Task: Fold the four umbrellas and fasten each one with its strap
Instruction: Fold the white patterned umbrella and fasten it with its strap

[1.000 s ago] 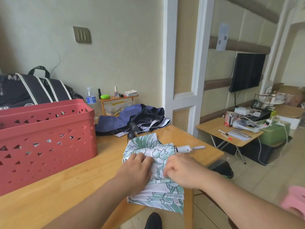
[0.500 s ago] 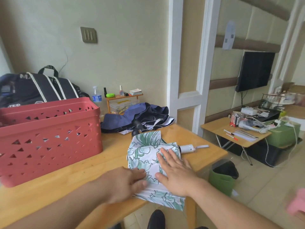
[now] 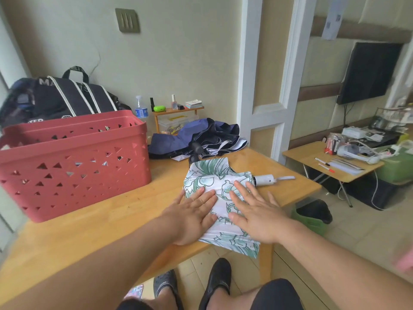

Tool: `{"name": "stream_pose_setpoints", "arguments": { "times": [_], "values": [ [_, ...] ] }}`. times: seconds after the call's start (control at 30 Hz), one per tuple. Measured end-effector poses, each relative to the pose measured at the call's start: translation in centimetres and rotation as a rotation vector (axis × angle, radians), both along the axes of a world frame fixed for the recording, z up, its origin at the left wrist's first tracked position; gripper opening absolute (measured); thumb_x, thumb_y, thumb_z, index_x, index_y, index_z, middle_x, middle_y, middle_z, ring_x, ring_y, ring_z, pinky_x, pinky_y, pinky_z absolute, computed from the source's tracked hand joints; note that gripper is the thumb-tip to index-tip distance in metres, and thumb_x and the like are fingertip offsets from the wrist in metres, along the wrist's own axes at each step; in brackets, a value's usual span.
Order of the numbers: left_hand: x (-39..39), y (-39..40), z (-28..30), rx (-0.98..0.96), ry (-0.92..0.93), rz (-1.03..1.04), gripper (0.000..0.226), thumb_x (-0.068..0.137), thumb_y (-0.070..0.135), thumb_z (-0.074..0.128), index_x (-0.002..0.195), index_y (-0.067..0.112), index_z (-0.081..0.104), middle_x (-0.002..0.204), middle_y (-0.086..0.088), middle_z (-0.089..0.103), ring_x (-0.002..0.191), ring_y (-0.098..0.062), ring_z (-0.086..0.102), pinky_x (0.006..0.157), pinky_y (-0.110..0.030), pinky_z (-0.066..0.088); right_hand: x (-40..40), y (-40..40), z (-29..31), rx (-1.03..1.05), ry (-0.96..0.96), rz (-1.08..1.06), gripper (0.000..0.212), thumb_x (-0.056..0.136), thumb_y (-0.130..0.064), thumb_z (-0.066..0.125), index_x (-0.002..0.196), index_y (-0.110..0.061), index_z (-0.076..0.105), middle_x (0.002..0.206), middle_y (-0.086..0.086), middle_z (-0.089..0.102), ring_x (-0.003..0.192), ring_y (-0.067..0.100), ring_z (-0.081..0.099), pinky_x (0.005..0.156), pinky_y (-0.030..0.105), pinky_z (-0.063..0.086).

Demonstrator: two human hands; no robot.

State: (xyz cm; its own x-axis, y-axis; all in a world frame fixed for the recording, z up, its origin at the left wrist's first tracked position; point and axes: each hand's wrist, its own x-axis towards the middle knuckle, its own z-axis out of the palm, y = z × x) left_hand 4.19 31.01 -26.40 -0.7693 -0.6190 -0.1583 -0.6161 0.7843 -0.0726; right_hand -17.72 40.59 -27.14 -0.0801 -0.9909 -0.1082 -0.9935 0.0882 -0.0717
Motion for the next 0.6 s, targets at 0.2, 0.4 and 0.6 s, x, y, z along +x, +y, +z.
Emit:
{"name": "stream_pose_setpoints", "arguments": {
  "times": [0.2, 0.4, 0.6],
  "values": [
    [0.3, 0.1, 0.5, 0.037, -0.036, 0.014, 0.070, 0.105, 0.066, 0.007, 0.163, 0.035, -0.015, 0.166, 0.020, -0.028, 0.152, -0.008, -0.031, 0.127, -0.052, -0.015, -2.0, 1.3, 2.5, 0.085, 0.114, -0.031, 0.067, 0.103, -0.069, 0.016, 0.163, -0.039, 0.018, 0.167, -0.026, -0.018, 0.158, 0.021, -0.018, 0.123, 0.066, -0.009],
    [0.2, -0.1, 0.4, 0.056, -0.012, 0.008, 0.070, 0.105, 0.066, 0.008, 0.164, 0.035, -0.013, 0.167, 0.020, -0.027, 0.153, -0.008, -0.030, 0.127, -0.052, -0.012, 2.2, -0.5, 4.9, -0.358, 0.081, 0.071, 0.029, 0.107, -0.034, 0.035, 0.116, -0.023, 0.060, 0.135, -0.007, 0.061, 0.132, 0.020, 0.051, 0.113, 0.047, 0.033],
    [-0.6, -0.4, 2.5, -0.260, 0.372, 0.070, 0.049, 0.097, 0.060, 0.035, 0.094, 0.028, 0.071, 0.100, 0.008, 0.073, 0.108, -0.016, 0.060, 0.100, -0.037, 0.036, 1.6, -0.6, -0.4, -0.053, -0.062, -0.038, 0.060, 0.108, -0.055, 0.012, 0.162, -0.044, -0.012, 0.154, -0.035, -0.039, 0.149, 0.005, -0.035, 0.124, 0.063, -0.009]
  ]
}}
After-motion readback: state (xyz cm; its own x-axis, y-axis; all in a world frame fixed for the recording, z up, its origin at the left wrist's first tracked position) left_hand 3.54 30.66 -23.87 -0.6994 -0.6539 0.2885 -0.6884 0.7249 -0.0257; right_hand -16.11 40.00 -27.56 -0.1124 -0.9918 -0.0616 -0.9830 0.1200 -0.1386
